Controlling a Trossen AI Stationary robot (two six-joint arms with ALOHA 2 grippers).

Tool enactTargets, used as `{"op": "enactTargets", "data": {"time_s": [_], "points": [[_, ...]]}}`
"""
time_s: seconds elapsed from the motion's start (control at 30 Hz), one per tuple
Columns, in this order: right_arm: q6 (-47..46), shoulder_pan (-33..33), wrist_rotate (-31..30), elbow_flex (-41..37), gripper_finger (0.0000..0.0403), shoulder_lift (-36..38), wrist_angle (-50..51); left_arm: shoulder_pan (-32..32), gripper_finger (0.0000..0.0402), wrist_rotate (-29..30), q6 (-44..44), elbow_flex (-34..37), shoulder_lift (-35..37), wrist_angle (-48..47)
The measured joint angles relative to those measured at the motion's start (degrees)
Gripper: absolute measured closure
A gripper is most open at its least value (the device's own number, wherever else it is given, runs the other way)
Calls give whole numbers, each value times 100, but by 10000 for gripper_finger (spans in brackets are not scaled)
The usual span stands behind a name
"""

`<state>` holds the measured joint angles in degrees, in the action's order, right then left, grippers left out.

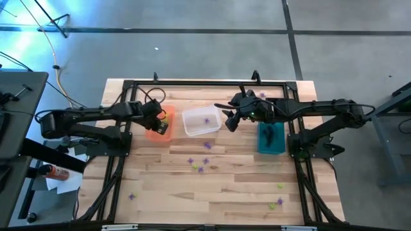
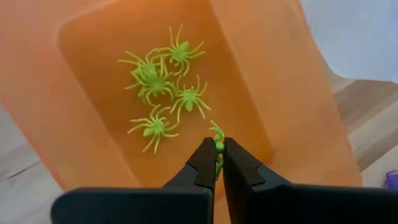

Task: Sort Halloween decoration
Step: Put the green spider toy into the orange bin

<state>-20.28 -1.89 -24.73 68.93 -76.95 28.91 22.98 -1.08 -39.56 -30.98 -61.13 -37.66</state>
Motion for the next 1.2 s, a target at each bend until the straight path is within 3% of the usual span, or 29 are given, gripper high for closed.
{"op": "enactTargets", "data": {"time_s": [0.33, 0.63, 0.9, 1.03, 1.2], "points": [[-79, -13, 8, 0, 192, 0, -44, 0, 385, -65, 106, 4, -193, 36], [-277, -40, 9, 0, 192, -4, -46, 0, 301, -7, 276, -92, -262, -128], [-182, -40, 19, 0, 192, -3, -123, 0, 240, 26, 913, -1190, -248, -1012], [-34, -44, 660, 0, 192, 13, -413, -140, 232, -91, 1085, -1907, -71, -842], [180, -37, 2015, 0, 192, 13, -737, -731, 235, -588, 1736, -2176, 505, 787]]}}
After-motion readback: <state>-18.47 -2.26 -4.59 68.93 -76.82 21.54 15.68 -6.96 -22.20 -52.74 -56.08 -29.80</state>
